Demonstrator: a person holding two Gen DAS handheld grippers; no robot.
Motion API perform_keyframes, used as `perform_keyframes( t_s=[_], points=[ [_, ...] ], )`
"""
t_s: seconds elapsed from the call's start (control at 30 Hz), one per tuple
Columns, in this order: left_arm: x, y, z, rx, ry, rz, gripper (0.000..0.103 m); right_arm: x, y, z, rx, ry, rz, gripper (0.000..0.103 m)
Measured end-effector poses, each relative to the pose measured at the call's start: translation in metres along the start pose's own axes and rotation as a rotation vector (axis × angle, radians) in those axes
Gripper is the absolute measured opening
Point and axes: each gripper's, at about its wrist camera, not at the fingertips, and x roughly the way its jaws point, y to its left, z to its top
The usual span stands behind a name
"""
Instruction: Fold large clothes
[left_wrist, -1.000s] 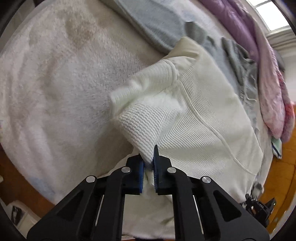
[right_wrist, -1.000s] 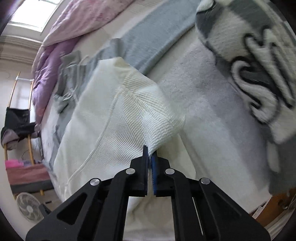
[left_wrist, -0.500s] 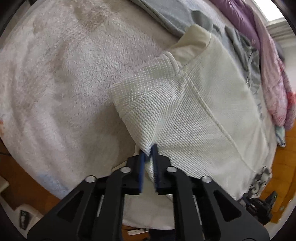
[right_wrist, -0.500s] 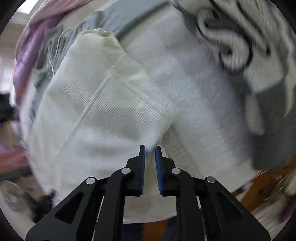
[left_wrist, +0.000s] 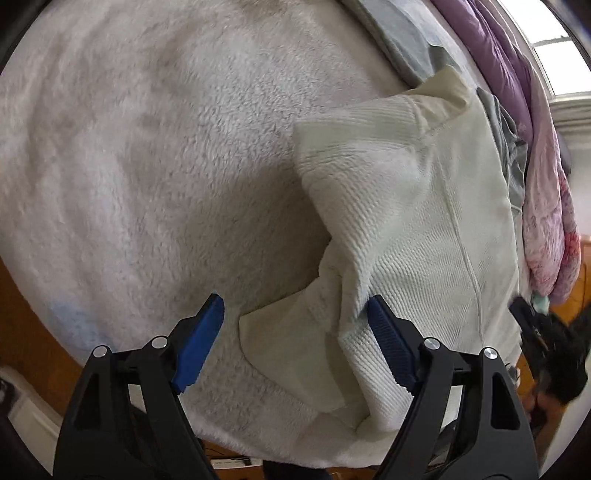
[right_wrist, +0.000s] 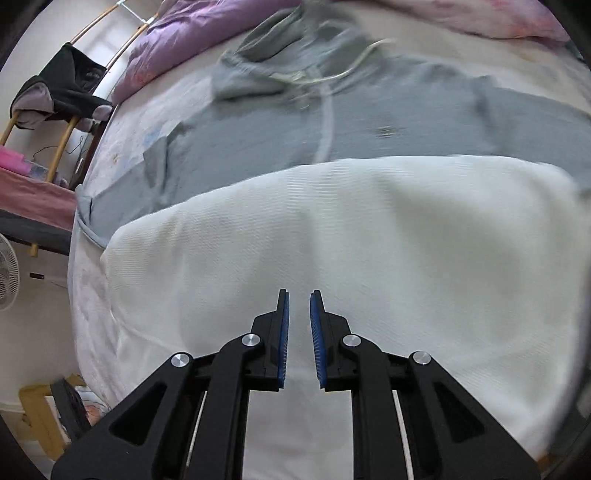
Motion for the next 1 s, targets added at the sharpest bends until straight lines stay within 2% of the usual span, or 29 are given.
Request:
perform_keyframes(
  t_s=[0.1,0.17,0.3,0.37,0.5,0.6,0.67,0.7,0.8,0.87,1.0],
  points=[
    [0.003,0.003,-0.001,0.012,0.013,-0.007,0.081,0.041,-0.002,0.007,0.012,0.063,-0.063,0.010],
    [0.003,0.004,0.001,0.033,0.023,-0.020,0.081,0.057,-0.008,0.009,0.025,0.074,-0.059,0.009],
    [0.011,-0.001,0.004,0.042,0.047,-0.053,0.073,0.049,-0.007,0.004,0.021,0.095,-0.052,0.008],
    [0.013,0.003,0.005,0.042,0.060,-0.076,0.070,0.039,-0.008,-0.009,0.030,0.124,-0.028,0.004],
    [0.017,0.007,0.002,0.041,0.086,-0.107,0.068,0.022,0.004,-0.064,-0.007,0.186,-0.022,0.003],
    [0.021,0.010,0.003,0.051,0.107,-0.115,0.068,0.032,-0.001,-0.096,0.032,0.236,-0.040,0.001],
    [0.025,0.006,0.004,0.061,0.115,-0.113,0.068,0.037,-0.010,-0.105,0.072,0.213,-0.029,0.000],
    [0.026,0.002,0.006,0.076,0.116,-0.108,0.063,0.038,-0.012,-0.104,0.084,0.210,-0.026,0.000],
    [0.033,-0.025,0.010,0.132,0.124,-0.139,0.030,0.035,-0.010,-0.101,0.100,0.204,-0.034,0.000],
    [0.033,-0.034,0.011,0.173,0.125,-0.105,0.025,0.026,-0.006,-0.100,0.084,0.179,-0.040,0.006],
    [0.027,-0.051,0.016,0.201,0.144,-0.092,0.014,0.003,0.019,-0.104,0.012,0.107,-0.011,0.006]
  ],
)
